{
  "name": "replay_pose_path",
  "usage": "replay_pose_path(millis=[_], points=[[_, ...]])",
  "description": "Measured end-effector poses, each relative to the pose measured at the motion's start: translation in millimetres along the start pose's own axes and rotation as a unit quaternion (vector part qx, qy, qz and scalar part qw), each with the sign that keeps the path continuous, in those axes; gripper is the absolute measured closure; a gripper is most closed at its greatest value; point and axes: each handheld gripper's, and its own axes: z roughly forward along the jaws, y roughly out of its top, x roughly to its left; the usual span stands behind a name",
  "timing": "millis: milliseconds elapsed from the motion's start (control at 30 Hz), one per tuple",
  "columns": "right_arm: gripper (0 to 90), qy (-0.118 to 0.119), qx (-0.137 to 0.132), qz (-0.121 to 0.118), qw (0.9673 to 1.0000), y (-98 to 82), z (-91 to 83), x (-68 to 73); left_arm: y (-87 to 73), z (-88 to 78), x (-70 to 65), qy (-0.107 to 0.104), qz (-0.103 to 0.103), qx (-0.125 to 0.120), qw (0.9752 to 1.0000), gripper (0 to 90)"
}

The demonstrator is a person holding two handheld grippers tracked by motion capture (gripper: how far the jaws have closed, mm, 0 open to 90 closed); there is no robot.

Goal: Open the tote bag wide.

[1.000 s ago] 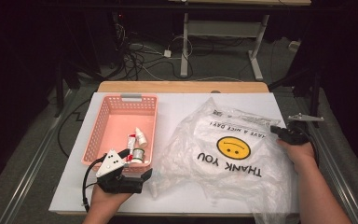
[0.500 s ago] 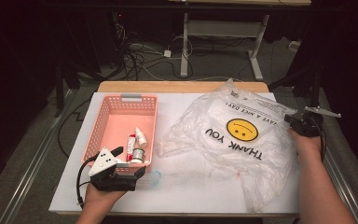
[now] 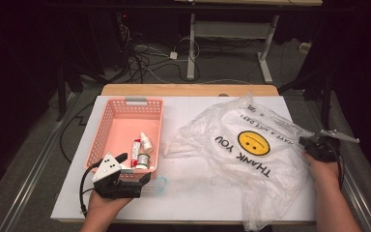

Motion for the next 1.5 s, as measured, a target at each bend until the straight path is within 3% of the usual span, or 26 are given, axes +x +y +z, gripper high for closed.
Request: replay_pose_path(millis=[67, 167, 233, 333, 567, 600, 767, 833, 967, 1167, 1367, 1500], points=[[79.0, 0.007, 0.000, -0.002, 1.0000, -1.8, -5.9, 4.7, 0.0, 2.2, 0.2, 0.009, 0.003, 0.009, 0.9999, 0.0], [69.8, 0.014, 0.005, -0.025, 0.9996, -3.4, -13.1, 8.1, -0.5, 4.1, -0.9, 0.013, 0.008, 0.011, 0.9998, 0.0], [61.4, 0.022, 0.008, -0.025, 0.9994, -5.0, -18.6, 8.8, -0.5, 4.4, -2.5, 0.009, 0.013, 0.006, 0.9999, 0.0], [50.7, 0.023, 0.001, -0.031, 0.9993, -8.7, -29.6, 8.6, -1.3, 4.0, -0.8, -0.004, 0.000, 0.000, 1.0000, 0.0], [39.6, 0.048, -0.016, -0.054, 0.9973, -19.6, -57.3, 15.5, -1.5, 2.1, 0.5, -0.012, -0.007, -0.007, 0.9999, 0.0], [36.2, 0.069, -0.025, -0.066, 0.9951, -27.0, -66.8, 26.2, -1.1, 1.9, 0.4, -0.020, -0.006, -0.009, 0.9997, 0.0], [31.0, 0.108, -0.026, -0.087, 0.9900, -39.4, -79.1, 52.8, -3.4, 1.3, -0.2, -0.016, -0.001, -0.013, 0.9998, 0.0], [30.1, 0.116, -0.026, -0.092, 0.9887, -40.3, -80.2, 57.5, -3.7, 0.7, -0.2, -0.017, 0.000, -0.012, 0.9998, 0.0], [18.3, 0.140, -0.019, -0.121, 0.9825, -43.5, -78.9, 83.2, -5.7, -0.5, 0.0, -0.014, 0.005, -0.016, 0.9998, 0.0], [0.2, 0.160, -0.019, -0.130, 0.9783, -35.3, -71.9, 106.7, -7.1, 1.0, 2.0, -0.015, 0.000, -0.011, 0.9998, 0.0], [0.1, 0.169, -0.021, -0.144, 0.9747, -22.2, -67.0, 126.1, -6.0, 0.0, 3.7, -0.012, 0.002, -0.012, 0.9999, 0.0], [0.2, 0.174, -0.027, -0.142, 0.9741, -13.6, -61.9, 136.7, -6.8, 2.7, 2.7, -0.014, 0.006, -0.006, 0.9999, 0.0]])
